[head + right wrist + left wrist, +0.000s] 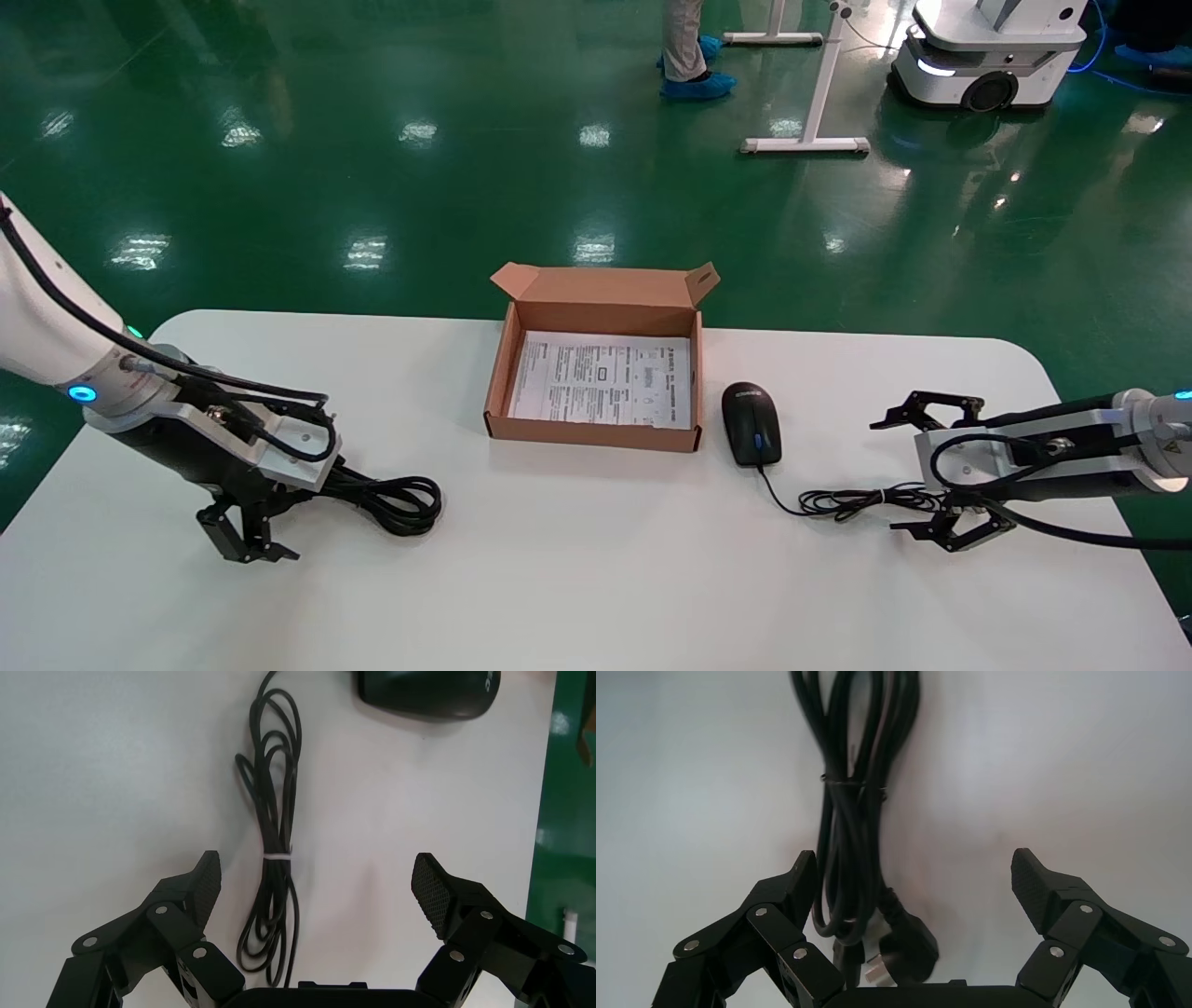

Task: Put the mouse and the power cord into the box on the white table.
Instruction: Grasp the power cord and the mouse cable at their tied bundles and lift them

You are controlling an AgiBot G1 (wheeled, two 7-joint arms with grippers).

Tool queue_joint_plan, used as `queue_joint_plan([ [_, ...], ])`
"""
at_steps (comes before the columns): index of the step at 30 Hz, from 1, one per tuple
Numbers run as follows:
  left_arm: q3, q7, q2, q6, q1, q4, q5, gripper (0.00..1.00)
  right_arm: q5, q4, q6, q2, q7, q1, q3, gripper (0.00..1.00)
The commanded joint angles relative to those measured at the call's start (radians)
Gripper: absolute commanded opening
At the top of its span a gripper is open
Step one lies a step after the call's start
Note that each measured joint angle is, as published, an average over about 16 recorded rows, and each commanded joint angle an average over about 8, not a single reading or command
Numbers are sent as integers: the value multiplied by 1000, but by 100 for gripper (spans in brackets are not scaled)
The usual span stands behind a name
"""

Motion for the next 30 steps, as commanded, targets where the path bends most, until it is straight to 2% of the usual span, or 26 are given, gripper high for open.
queue_joint_plan([
  [1,-4,30,14,-22,5,55,-4,100,-6,-40,6,-20,-21,12,-4,100],
  [4,-11,55,27,-56,11,102,-14,100,-11,-81,18,-38,-36,23,-7,100],
  [5,-14,63,32,-65,12,114,-17,99,-12,-93,21,-43,-40,26,-7,92],
  [6,-16,70,36,-72,14,125,-19,92,-12,-105,25,-47,-43,29,-8,81],
  [12,-21,100,53,-82,17,170,-29,18,-16,-154,35,-63,-51,43,-9,6],
  [13,-22,102,55,-82,17,174,-29,7,-16,-159,36,-65,-52,45,-9,1],
  [14,-22,103,56,-81,17,178,-30,1,-17,-162,37,-66,-52,46,-9,0],
  [15,-22,105,57,-81,17,181,-30,0,-18,-165,37,-67,-53,47,-9,0],
  [30,-22,99,52,-79,17,165,-31,0,-13,-151,35,-62,-52,43,-8,0],
])
